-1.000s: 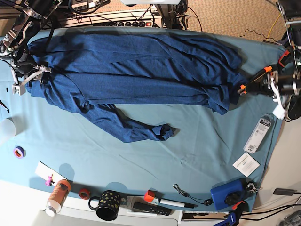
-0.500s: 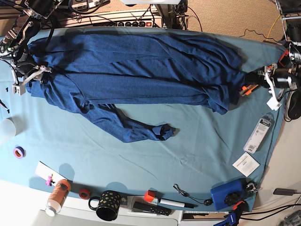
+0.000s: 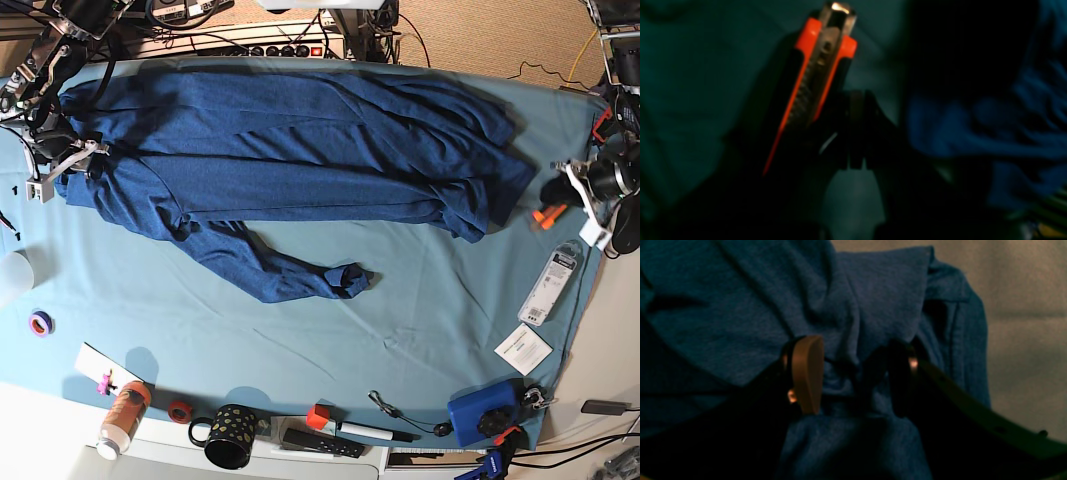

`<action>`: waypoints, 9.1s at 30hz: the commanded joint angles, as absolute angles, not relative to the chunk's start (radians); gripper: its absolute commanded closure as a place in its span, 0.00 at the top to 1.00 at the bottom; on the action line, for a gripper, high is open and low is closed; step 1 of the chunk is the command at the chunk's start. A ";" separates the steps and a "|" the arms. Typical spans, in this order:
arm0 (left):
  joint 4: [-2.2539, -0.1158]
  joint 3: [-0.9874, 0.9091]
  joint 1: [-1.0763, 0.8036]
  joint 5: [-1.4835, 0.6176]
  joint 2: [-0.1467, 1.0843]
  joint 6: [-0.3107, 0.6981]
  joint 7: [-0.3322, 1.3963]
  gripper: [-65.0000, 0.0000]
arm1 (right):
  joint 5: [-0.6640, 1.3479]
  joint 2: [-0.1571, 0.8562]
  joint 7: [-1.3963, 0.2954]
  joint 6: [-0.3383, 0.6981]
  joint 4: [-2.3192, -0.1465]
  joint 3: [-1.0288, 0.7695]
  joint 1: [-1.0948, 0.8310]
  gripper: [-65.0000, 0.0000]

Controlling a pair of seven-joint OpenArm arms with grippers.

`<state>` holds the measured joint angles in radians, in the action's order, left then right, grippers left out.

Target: Layout the t-shirt on the table in an organized manner, then fold the t-shirt properly

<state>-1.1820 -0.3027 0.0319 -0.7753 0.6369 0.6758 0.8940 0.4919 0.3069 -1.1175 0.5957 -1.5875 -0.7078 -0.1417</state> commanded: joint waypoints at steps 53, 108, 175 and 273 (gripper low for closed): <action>-1.181 -0.178 0.197 -1.039 0.450 0.647 1.126 0.00 | 0.549 0.326 -1.077 0.568 -1.601 -0.715 -0.136 0.47; -1.181 -0.372 0.330 -1.339 0.729 0.698 1.197 0.36 | 0.545 0.324 -0.992 0.546 -1.420 -0.367 0.223 0.56; -1.181 -0.372 0.330 -1.301 0.729 0.698 1.182 0.36 | 0.919 0.174 -1.380 0.698 -2.356 -0.112 -0.327 0.00; -1.461 0.273 0.289 -0.813 0.189 0.698 1.158 0.35 | 0.411 -0.006 -1.175 0.546 -2.263 -0.530 -0.504 0.46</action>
<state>-1.4445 0.2756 0.2626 -0.7986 0.1909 0.6933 1.1782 0.3950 -0.0093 -1.1961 0.5442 -2.2467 -0.5255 -0.5041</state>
